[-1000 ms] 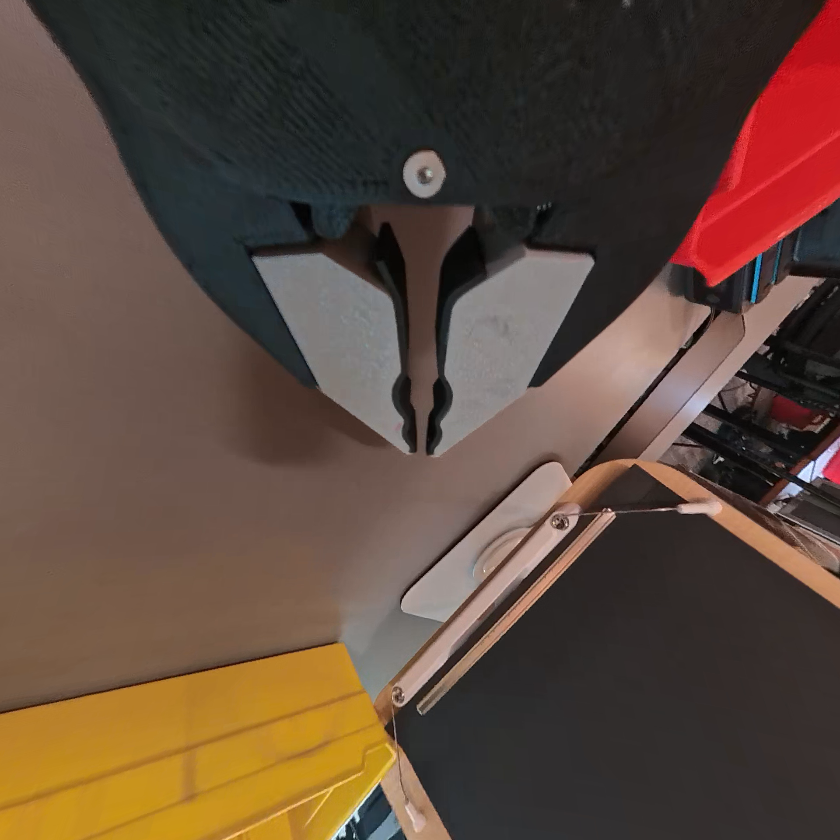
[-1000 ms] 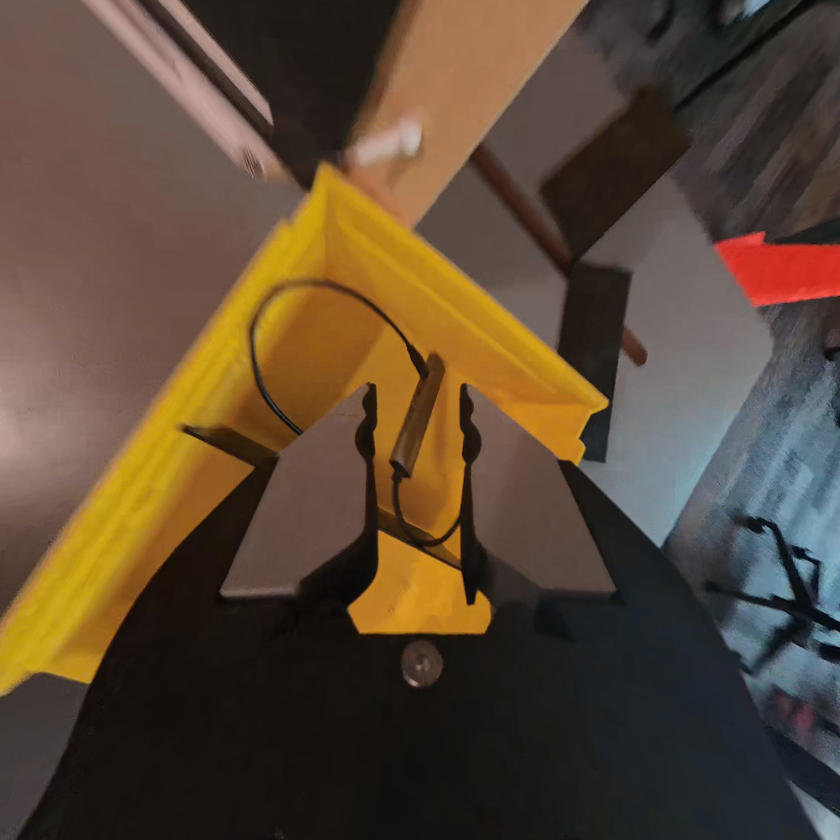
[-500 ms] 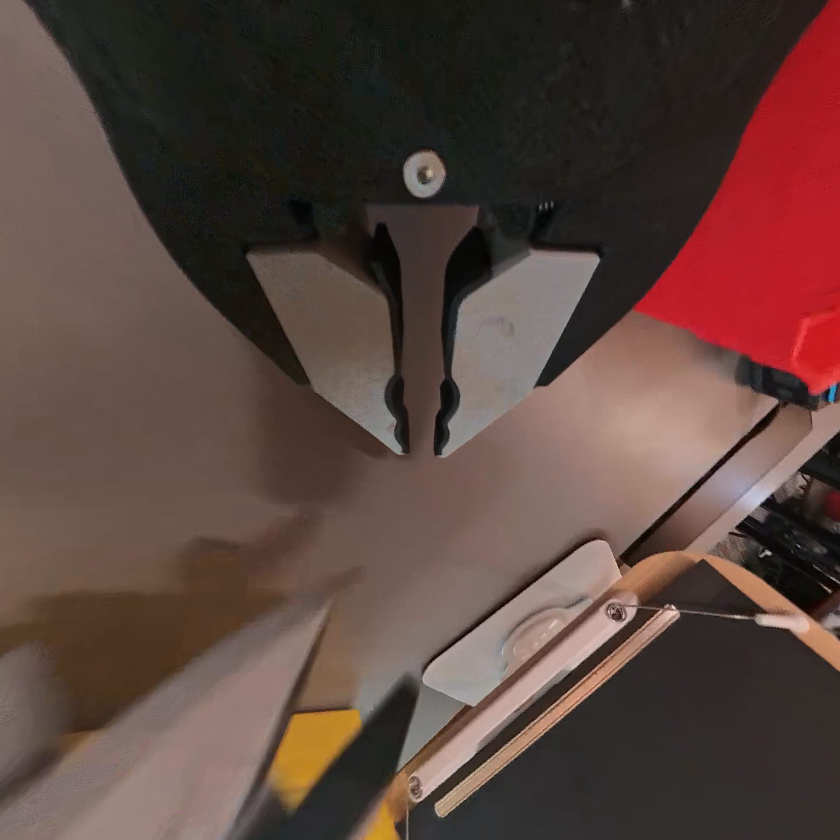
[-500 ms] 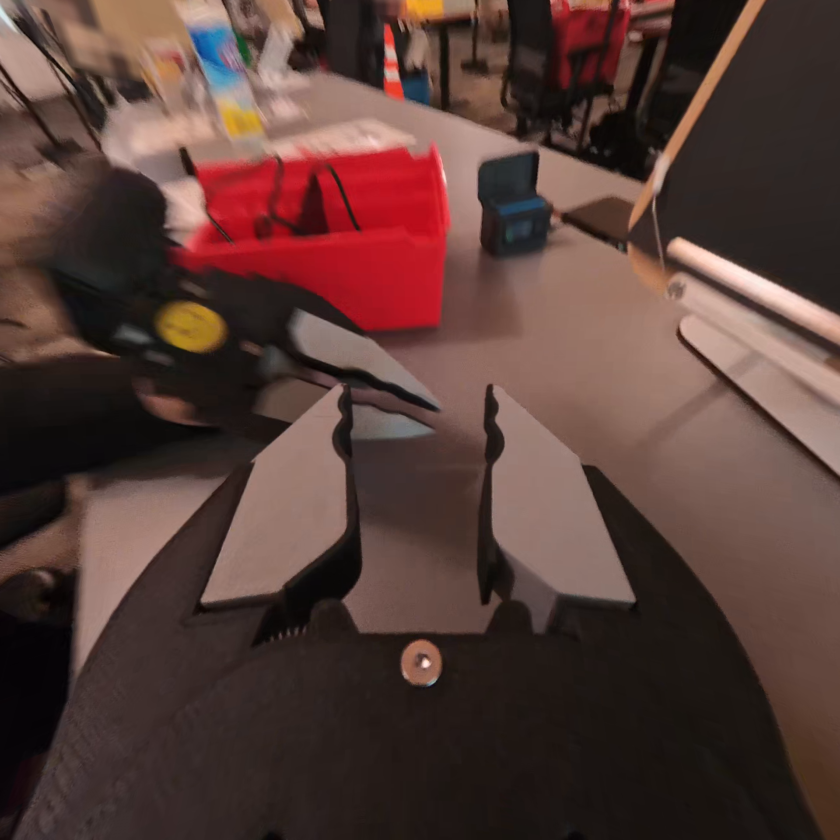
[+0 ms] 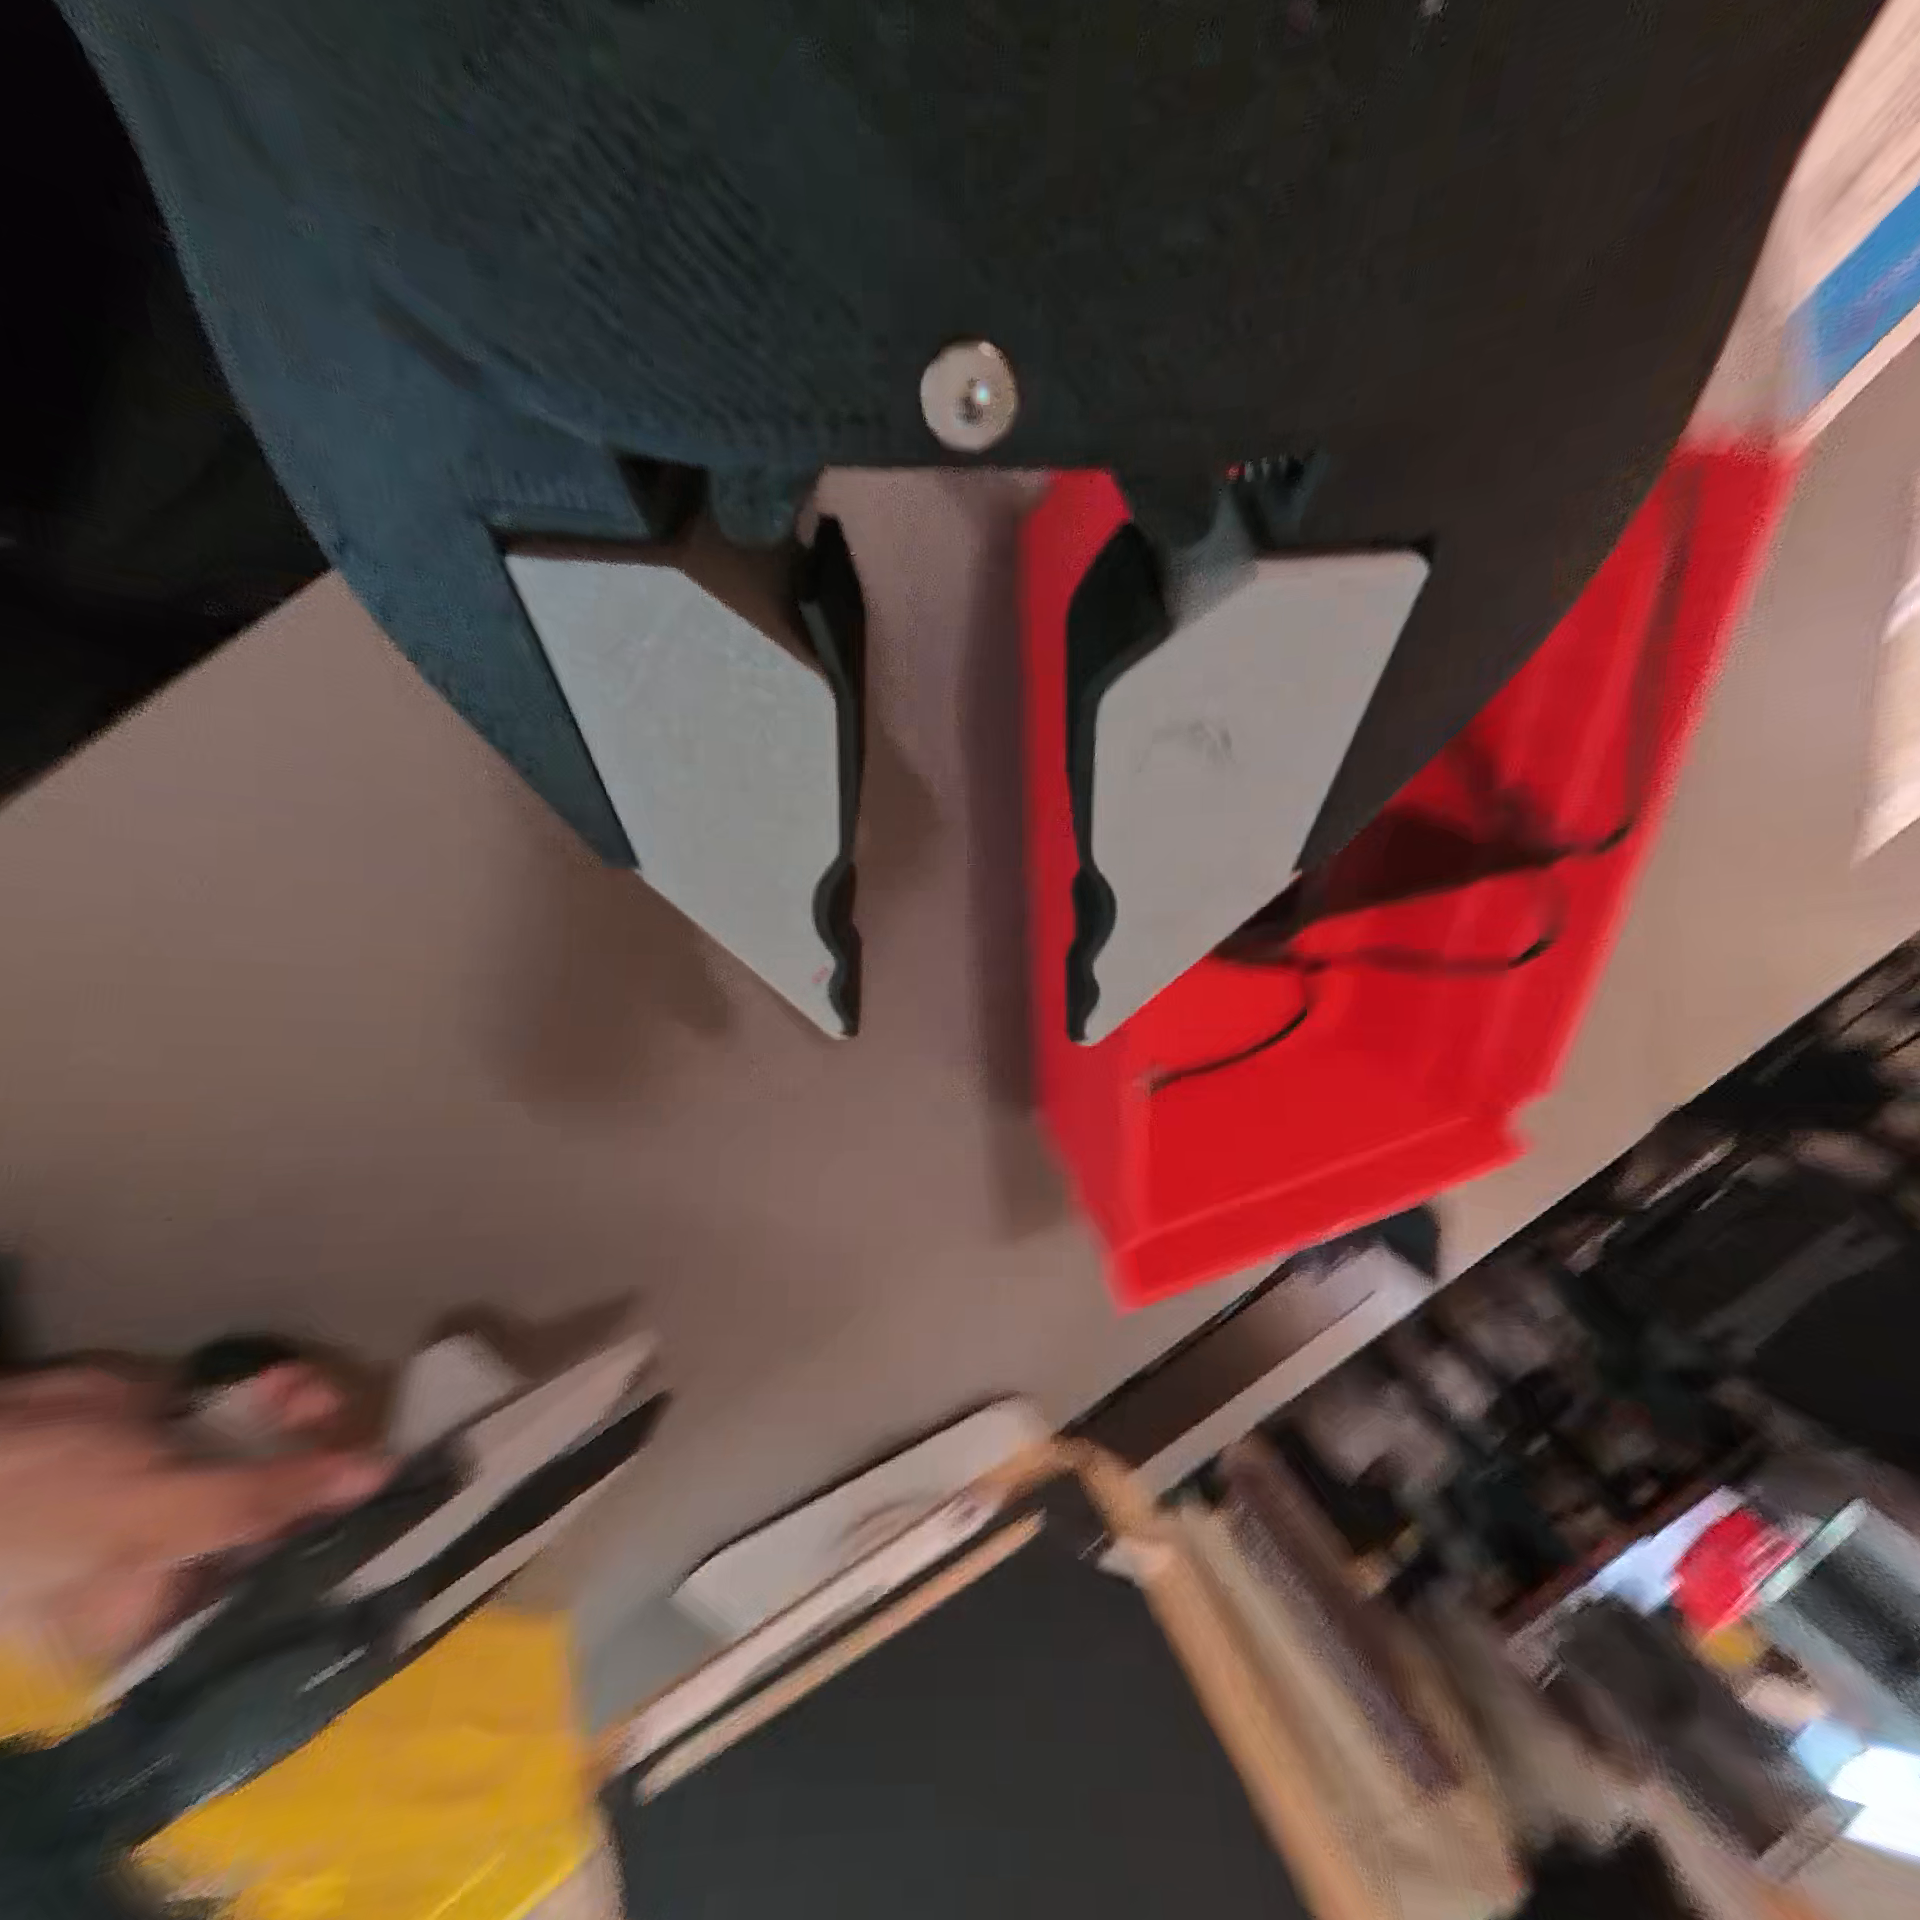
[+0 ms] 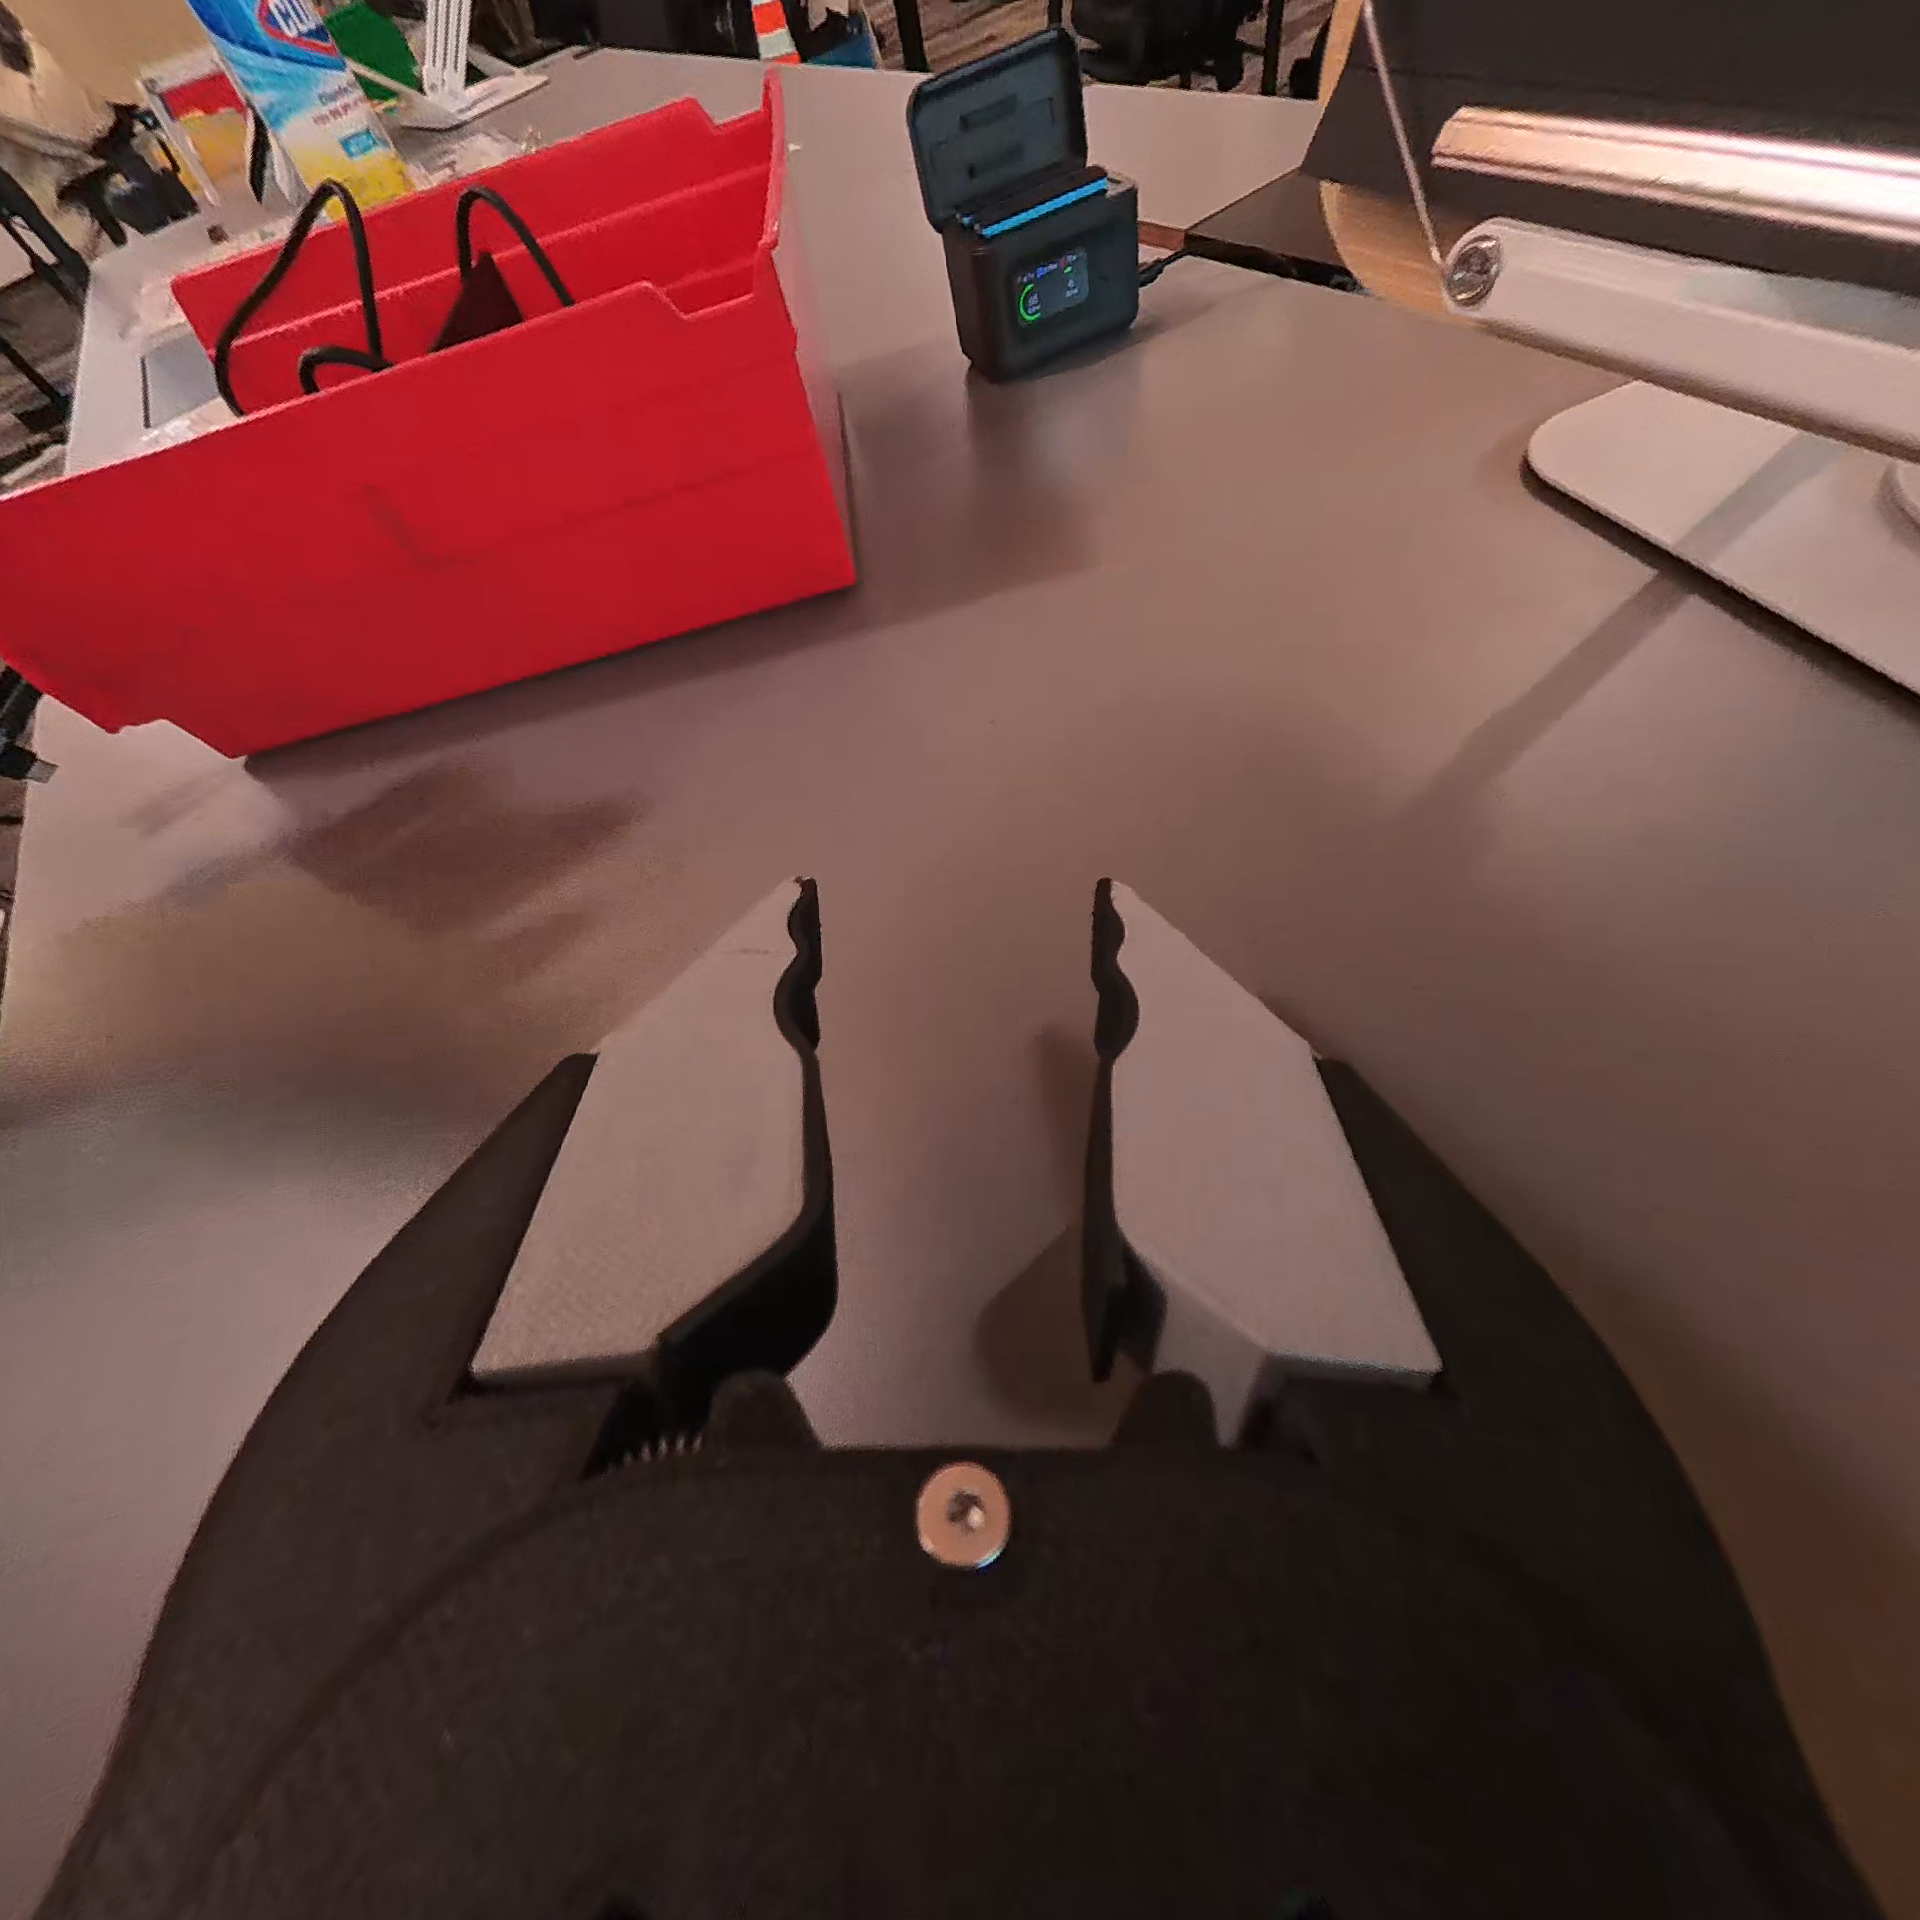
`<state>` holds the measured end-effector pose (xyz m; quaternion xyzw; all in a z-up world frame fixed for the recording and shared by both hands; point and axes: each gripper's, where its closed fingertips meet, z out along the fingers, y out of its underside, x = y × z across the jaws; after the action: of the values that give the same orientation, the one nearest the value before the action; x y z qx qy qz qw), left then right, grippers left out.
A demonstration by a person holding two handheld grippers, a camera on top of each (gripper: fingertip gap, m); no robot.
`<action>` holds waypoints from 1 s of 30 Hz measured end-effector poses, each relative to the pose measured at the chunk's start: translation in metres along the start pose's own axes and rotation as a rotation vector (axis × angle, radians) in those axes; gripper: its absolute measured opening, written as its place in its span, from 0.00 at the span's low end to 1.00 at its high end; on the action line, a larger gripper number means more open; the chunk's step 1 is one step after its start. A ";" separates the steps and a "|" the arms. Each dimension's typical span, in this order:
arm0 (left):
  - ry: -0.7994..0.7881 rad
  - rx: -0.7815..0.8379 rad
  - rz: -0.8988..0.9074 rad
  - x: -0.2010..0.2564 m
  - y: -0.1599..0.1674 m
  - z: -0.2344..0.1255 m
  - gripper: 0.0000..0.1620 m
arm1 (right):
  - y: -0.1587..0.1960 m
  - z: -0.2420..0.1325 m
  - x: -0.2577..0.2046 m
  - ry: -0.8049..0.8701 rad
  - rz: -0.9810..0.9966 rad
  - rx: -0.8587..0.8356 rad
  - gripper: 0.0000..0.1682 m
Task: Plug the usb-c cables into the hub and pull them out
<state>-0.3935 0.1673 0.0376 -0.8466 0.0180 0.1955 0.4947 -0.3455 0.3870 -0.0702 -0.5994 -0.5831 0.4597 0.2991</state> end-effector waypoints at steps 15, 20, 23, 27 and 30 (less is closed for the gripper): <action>0.522 -0.026 -0.261 0.025 0.062 -0.018 0.19 | 0.005 0.000 -0.016 -0.040 0.010 -0.012 0.29; 0.243 0.206 -0.256 -0.059 0.029 -0.065 0.17 | 0.006 0.001 -0.033 -0.109 0.047 -0.010 0.29; 0.224 0.061 -0.283 -0.079 0.062 -0.062 0.25 | 0.007 0.003 -0.036 -0.091 -0.016 -0.024 0.29; 0.313 -0.125 -0.333 -0.058 0.100 -0.029 0.29 | 0.009 0.004 -0.042 -0.080 -0.088 -0.055 0.30; 0.427 -0.200 -0.309 -0.024 0.106 -0.013 0.25 | 0.005 0.000 -0.047 -0.102 -0.078 -0.035 0.30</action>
<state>-0.4357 0.0986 -0.0364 -0.9060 -0.0266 -0.0642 0.4176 -0.3388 0.3407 -0.0649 -0.5571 -0.6285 0.4675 0.2760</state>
